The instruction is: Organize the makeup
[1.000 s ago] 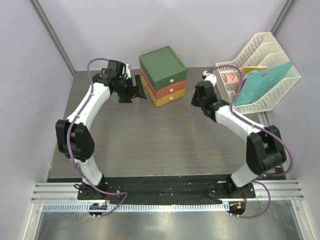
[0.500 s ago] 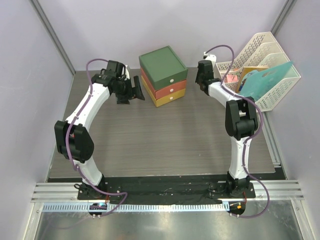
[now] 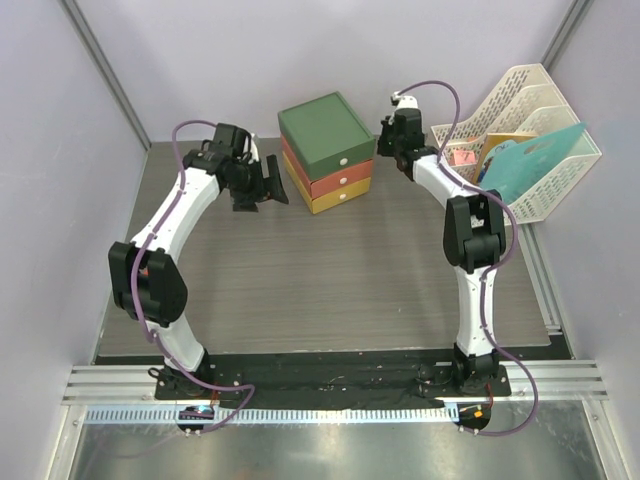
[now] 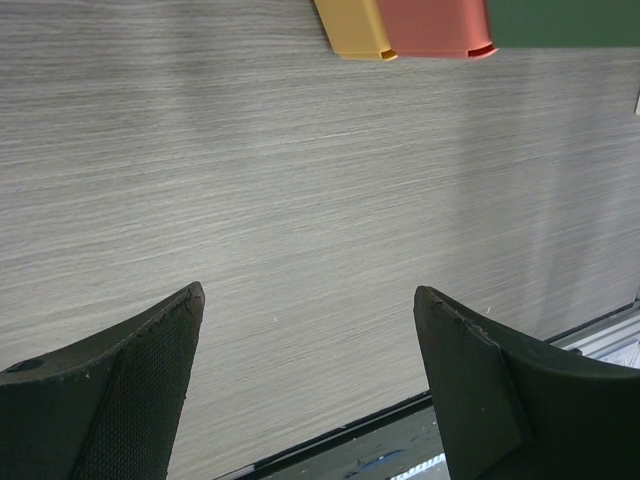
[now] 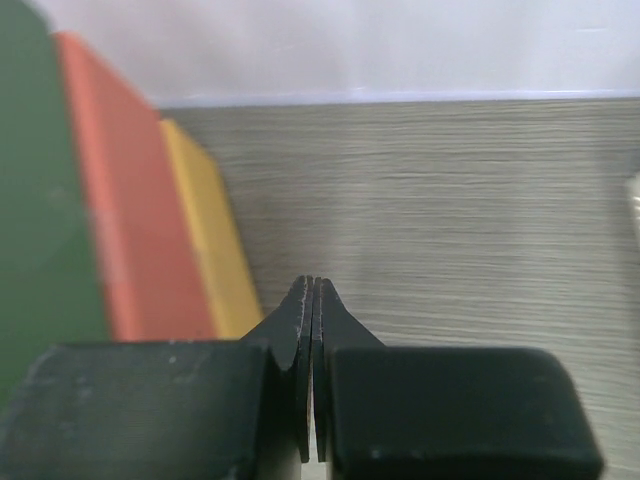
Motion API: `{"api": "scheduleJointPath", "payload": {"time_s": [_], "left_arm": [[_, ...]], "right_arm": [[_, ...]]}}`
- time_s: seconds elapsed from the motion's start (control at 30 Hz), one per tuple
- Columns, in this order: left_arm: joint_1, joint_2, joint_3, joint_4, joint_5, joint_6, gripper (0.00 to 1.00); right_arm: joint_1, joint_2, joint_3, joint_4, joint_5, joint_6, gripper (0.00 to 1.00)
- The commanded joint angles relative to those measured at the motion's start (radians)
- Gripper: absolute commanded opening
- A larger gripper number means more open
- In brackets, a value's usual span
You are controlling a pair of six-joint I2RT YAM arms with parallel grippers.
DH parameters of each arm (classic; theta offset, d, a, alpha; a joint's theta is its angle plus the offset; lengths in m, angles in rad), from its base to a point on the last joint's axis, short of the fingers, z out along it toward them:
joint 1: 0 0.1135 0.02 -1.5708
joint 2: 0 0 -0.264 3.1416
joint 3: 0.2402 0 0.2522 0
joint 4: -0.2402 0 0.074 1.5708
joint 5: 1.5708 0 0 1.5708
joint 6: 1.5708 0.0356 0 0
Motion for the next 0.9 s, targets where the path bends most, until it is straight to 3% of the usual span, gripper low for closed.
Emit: {"api": "scheduleJointPath", "payload": {"time_s": [0.0,0.43,0.87], "left_arm": [[0.001,-0.025,-0.009,0.003,-0.009,0.002,0.86],[0.001,-0.024,-0.035,0.006,-0.018,0.008,0.85],[0.001,-0.050,-0.066,-0.003,-0.031,0.020,0.86]], "right_arm": [[0.018,-0.030,-0.013,0.031,-0.125,0.006,0.01],[0.133,-0.176,-0.228,0.033,-0.207,-0.046,0.01],[0.153,-0.256,-0.278,-0.044,-0.187,-0.008,0.01]]}}
